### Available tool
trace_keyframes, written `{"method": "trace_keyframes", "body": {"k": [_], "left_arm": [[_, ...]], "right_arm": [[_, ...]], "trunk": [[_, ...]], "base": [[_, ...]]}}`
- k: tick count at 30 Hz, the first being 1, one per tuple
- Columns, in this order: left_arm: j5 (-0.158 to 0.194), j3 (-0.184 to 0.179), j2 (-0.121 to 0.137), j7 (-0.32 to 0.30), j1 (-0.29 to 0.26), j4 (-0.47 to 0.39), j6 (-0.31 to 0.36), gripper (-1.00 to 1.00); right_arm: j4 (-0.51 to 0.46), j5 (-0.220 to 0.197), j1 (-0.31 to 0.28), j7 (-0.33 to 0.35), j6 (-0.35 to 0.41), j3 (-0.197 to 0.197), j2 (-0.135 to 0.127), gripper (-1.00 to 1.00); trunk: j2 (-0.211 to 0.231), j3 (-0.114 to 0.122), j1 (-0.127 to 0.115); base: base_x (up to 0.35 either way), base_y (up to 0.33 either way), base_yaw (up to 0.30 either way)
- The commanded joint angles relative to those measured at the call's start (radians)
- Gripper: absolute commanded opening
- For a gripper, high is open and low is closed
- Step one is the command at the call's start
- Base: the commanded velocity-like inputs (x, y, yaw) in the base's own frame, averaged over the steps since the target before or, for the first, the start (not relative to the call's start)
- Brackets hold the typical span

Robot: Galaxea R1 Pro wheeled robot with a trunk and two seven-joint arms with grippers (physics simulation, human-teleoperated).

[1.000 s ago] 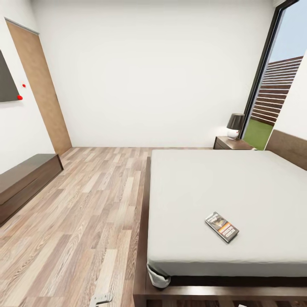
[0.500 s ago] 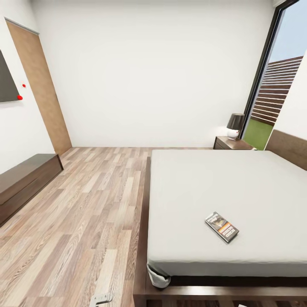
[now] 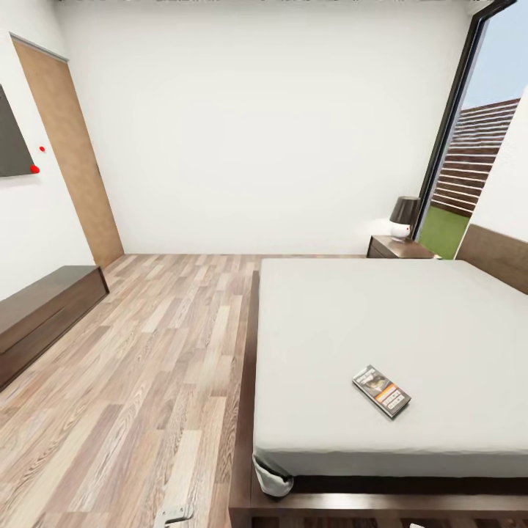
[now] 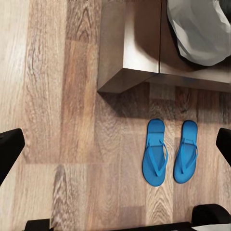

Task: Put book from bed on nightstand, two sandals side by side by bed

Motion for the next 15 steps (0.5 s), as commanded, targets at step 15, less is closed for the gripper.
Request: {"method": "trace_keyframes", "body": {"k": [15], "left_arm": [[0.007, 0.002, 0.0, -0.005, -0.001, 0.001, -0.001, 1.0]], "right_arm": [[0.0, -0.009, 0.0, 0.005, 0.002, -0.002, 0.0, 1.0]], "trunk": [[-0.001, 0.023, 0.0]], "base": [[0.0, 0.0, 0.0]]}}
